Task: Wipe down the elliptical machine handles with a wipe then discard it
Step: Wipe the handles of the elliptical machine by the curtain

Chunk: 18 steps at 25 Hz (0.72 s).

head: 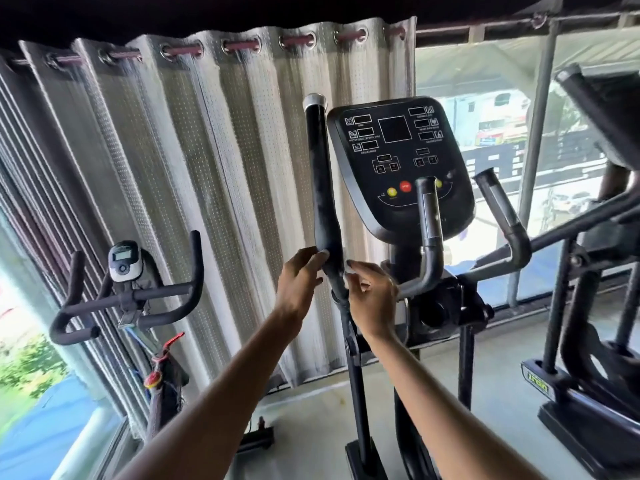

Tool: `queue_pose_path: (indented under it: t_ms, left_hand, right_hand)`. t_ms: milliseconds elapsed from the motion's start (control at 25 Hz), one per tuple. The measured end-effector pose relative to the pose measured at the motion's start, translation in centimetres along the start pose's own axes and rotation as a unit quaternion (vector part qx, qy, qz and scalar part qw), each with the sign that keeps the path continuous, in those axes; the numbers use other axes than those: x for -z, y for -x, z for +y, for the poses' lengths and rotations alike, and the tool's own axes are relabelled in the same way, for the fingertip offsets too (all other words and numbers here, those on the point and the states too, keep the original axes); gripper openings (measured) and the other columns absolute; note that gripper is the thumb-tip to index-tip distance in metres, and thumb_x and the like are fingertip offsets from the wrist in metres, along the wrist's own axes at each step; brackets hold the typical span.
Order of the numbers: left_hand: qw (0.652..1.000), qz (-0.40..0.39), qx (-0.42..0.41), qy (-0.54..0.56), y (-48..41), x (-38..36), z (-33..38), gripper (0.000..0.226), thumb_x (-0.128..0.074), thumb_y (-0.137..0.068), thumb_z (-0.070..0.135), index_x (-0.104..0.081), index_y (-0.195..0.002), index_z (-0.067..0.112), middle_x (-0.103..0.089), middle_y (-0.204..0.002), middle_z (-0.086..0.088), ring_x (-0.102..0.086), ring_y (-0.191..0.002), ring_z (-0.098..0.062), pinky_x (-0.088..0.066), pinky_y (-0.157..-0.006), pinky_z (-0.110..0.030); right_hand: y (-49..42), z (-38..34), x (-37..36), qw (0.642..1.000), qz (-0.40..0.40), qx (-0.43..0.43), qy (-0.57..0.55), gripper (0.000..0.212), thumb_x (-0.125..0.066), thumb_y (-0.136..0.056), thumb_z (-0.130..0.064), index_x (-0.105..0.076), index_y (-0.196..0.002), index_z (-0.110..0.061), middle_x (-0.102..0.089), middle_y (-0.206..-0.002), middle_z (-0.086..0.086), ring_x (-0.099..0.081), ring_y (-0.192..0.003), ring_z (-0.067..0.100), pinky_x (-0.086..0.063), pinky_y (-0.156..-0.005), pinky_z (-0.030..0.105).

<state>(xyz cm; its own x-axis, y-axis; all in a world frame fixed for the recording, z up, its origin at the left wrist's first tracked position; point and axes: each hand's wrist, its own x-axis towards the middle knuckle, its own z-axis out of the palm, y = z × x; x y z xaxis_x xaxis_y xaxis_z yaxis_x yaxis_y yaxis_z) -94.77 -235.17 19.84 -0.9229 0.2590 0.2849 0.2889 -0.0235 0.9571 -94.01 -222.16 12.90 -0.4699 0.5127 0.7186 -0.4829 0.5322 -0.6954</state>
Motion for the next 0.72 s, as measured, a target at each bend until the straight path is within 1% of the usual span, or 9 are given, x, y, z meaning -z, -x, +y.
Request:
queue_pose_path:
  t_ms: [40,120,200,280,320,400,560,640,720]
  left_hand:
    - [1.000,0.006,0.003,0.009,0.0,-0.2,-0.7,0.041,-0.060,-0.083,0.049,-0.071,-0.108,0.020,-0.075,-0.113,-0.003,-0.067,-0.115,-0.021,-0.050,-0.090,-0.032]
    - [0.999,0.013,0.012,0.034,0.0,-0.9,-1.6,0.046,-0.053,-0.085,0.051,-0.071,-0.111,0.018,-0.075,-0.113,-0.001,-0.067,-0.111,-0.012,-0.048,-0.089,-0.030]
    - [0.998,0.030,0.009,0.054,0.0,-2.1,-2.3,0.045,-0.046,-0.088,0.053,-0.071,-0.105,0.020,-0.077,-0.104,0.007,-0.068,-0.100,-0.001,-0.047,-0.086,-0.029]
    - [0.996,0.067,-0.002,0.061,0.0,-3.4,-3.0,0.038,-0.041,-0.097,0.052,-0.070,-0.095,0.026,-0.077,-0.090,0.015,-0.068,-0.091,0.006,-0.046,-0.086,-0.030]
    - [0.994,0.089,-0.011,0.060,-0.1,-3.9,-3.4,0.039,-0.039,-0.100,0.051,-0.069,-0.090,0.029,-0.077,-0.086,0.017,-0.068,-0.088,0.007,-0.047,-0.087,-0.032]
    - [0.991,0.118,-0.022,0.055,-0.3,-4.6,-4.0,0.043,-0.035,-0.097,0.053,-0.072,-0.085,0.033,-0.076,-0.085,0.016,-0.069,-0.090,0.005,-0.049,-0.088,-0.033]
    - [0.986,0.144,-0.027,0.078,-0.3,-5.0,-4.5,0.046,-0.032,-0.092,0.055,-0.068,-0.103,0.029,-0.076,-0.096,0.013,-0.069,-0.098,0.004,-0.051,-0.087,-0.028]
    - [0.985,0.151,-0.024,0.085,-0.2,-5.0,-4.4,0.047,-0.032,-0.091,0.056,-0.068,-0.105,0.028,-0.075,-0.101,0.011,-0.069,-0.099,0.003,-0.051,-0.089,-0.030]
    - [0.984,0.151,-0.021,0.091,-0.1,-5.0,-4.2,0.048,-0.032,-0.092,0.057,-0.067,-0.106,0.027,-0.074,-0.104,0.009,-0.068,-0.102,0.000,-0.053,-0.092,-0.031]
  right_hand:
    - [0.4,1.1,-0.4,1.000,-0.007,-0.015,0.012,0.021,-0.070,-0.090,-0.001,-0.076,-0.109,-0.007,-0.074,-0.105,0.003,-0.072,-0.090,0.013,-0.060,-0.081,0.026]
    - [0.7,3.2,-1.2,0.998,-0.018,-0.047,0.042,0.020,-0.070,-0.089,-0.001,-0.077,-0.107,-0.006,-0.075,-0.104,0.006,-0.072,-0.091,0.017,-0.059,-0.083,0.028]
    - [0.6,5.3,-2.0,0.992,-0.035,-0.090,0.078,0.021,-0.069,-0.089,-0.001,-0.077,-0.107,-0.005,-0.076,-0.105,0.010,-0.072,-0.094,0.023,-0.056,-0.086,0.029]
    - [0.4,7.2,-2.6,0.983,-0.059,-0.138,0.109,0.022,-0.068,-0.090,-0.003,-0.076,-0.110,-0.004,-0.075,-0.109,0.014,-0.071,-0.098,0.028,-0.050,-0.089,0.028]
    - [0.3,8.0,-2.8,0.977,-0.074,-0.160,0.117,0.023,-0.068,-0.090,-0.004,-0.075,-0.112,-0.004,-0.074,-0.111,0.015,-0.071,-0.101,0.029,-0.049,-0.090,0.028]
    - [0.3,9.5,-3.1,0.967,-0.101,-0.192,0.130,0.024,-0.069,-0.092,-0.009,-0.074,-0.115,-0.006,-0.074,-0.114,0.015,-0.070,-0.103,0.029,-0.050,-0.091,0.028]
    - [0.7,12.0,-3.7,0.943,-0.158,-0.260,0.136,0.021,-0.071,-0.089,-0.015,-0.077,-0.109,-0.013,-0.076,-0.106,0.014,-0.072,-0.096,0.032,-0.059,-0.085,0.042]
    - [0.7,11.9,-3.9,0.931,-0.141,-0.323,0.098,0.020,-0.071,-0.088,-0.018,-0.078,-0.107,-0.014,-0.077,-0.100,0.012,-0.073,-0.090,0.030,-0.060,-0.081,0.043]
    - [0.1,10.9,-3.7,0.919,-0.112,-0.373,0.058,0.016,-0.070,-0.088,-0.019,-0.079,-0.100,-0.013,-0.078,-0.088,0.005,-0.071,-0.081,0.023,-0.060,-0.076,0.038]
